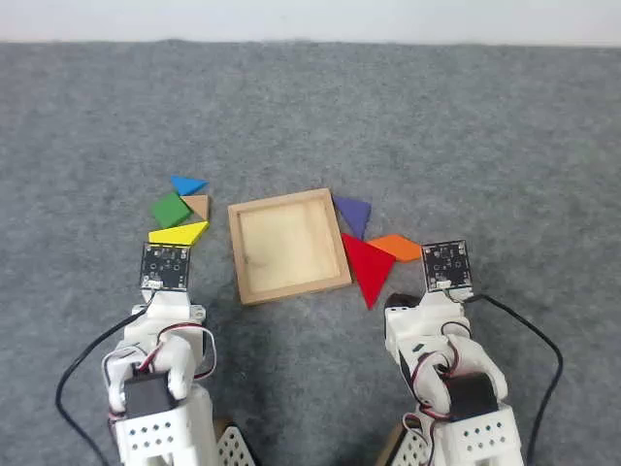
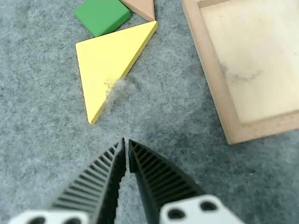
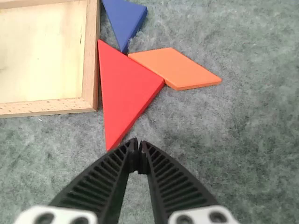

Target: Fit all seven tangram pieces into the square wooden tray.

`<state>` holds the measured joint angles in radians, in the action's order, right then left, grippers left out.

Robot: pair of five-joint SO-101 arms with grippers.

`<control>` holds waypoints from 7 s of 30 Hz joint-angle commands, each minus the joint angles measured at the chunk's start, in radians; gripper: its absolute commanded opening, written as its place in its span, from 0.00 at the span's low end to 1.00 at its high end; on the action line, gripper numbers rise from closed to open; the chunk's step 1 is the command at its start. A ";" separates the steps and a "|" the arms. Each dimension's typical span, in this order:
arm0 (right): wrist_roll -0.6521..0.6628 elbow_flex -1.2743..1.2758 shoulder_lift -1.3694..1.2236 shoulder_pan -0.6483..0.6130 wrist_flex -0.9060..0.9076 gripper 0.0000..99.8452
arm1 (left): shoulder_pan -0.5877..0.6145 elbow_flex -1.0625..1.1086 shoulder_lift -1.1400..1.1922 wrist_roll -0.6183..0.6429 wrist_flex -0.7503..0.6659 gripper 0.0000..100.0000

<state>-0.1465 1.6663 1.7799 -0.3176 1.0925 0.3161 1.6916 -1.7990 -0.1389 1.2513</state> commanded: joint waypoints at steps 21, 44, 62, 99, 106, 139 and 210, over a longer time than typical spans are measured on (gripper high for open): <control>0.009 0.020 -0.022 0.007 0.005 0.01 | -0.002 -0.010 -0.021 -0.003 -0.002 0.01; 0.009 0.020 -0.022 0.007 0.005 0.01 | -0.002 -0.010 -0.021 -0.003 -0.002 0.01; 0.009 0.020 -0.022 0.007 0.005 0.01 | -0.002 -0.010 -0.021 -0.003 -0.002 0.01; 0.008 0.020 -0.022 -0.116 0.005 0.01 | -0.068 -0.010 -0.020 -0.002 0.012 0.01; 0.014 0.020 -0.016 -0.148 0.005 0.01 | -0.041 -0.094 -0.021 -0.517 0.009 0.01; 0.400 0.018 -0.013 0.042 0.082 0.01 | 0.066 -1.139 1.679 -0.391 -0.091 0.14; 0.400 0.018 -0.013 0.038 0.082 0.01 | 0.172 -1.596 2.317 -0.750 0.021 0.36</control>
<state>0.2417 1.6663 1.7799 -0.2900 1.1630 0.4726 0.1235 0.4826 -0.8815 1.2252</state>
